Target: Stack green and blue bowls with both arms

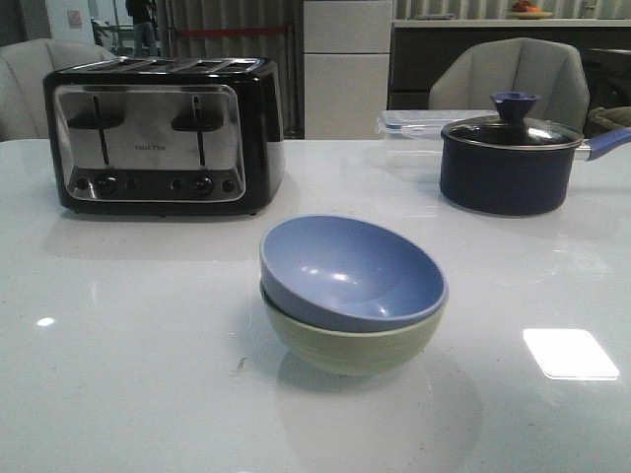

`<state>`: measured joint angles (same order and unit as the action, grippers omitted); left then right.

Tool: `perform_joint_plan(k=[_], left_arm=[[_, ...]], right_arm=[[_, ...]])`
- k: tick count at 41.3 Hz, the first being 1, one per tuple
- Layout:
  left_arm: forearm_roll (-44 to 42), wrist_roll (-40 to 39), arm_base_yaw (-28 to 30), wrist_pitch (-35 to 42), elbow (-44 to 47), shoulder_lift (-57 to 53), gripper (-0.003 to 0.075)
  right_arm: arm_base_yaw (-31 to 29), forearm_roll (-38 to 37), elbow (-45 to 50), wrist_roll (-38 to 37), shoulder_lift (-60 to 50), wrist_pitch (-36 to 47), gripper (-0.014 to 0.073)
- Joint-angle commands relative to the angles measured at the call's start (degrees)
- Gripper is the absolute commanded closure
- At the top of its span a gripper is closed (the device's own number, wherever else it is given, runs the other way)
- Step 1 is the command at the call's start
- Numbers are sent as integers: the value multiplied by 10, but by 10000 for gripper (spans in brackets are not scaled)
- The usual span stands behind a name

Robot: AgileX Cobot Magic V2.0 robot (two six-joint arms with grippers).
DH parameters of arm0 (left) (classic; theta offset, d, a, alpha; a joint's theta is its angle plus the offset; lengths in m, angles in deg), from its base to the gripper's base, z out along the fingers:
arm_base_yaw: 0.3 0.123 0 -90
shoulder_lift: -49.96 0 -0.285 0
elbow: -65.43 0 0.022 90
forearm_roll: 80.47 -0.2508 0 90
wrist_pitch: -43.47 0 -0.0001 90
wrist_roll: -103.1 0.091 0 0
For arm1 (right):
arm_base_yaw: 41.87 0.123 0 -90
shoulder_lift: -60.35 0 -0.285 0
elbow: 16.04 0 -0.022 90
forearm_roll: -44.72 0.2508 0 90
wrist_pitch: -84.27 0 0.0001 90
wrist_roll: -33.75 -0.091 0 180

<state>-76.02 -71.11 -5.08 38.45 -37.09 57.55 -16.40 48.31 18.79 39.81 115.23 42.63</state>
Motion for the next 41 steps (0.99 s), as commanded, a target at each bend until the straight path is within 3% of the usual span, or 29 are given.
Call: perform_joint_plan(k=[1, 7, 16, 21, 30, 41], left_arm=[[6, -2, -2, 55, 2, -12, 624], [6, -2, -2, 55, 2, -12, 624], [6, -2, -2, 55, 2, -12, 624], [6, -2, -2, 55, 2, -12, 624], [6, -2, -2, 55, 2, -12, 624], [6, -2, -2, 54, 2, -12, 627]], right_arm=[[0, -3, -13, 7, -3, 37, 537], [-51, -4, 25, 7, -61, 73, 537], [-191, -4, 197, 7, -239, 258, 537], [-236, -2, 300, 7, -328, 358, 537], [-265, 4, 429, 7, -468, 435, 537], [-263, 4, 438, 7, -487, 426, 537]])
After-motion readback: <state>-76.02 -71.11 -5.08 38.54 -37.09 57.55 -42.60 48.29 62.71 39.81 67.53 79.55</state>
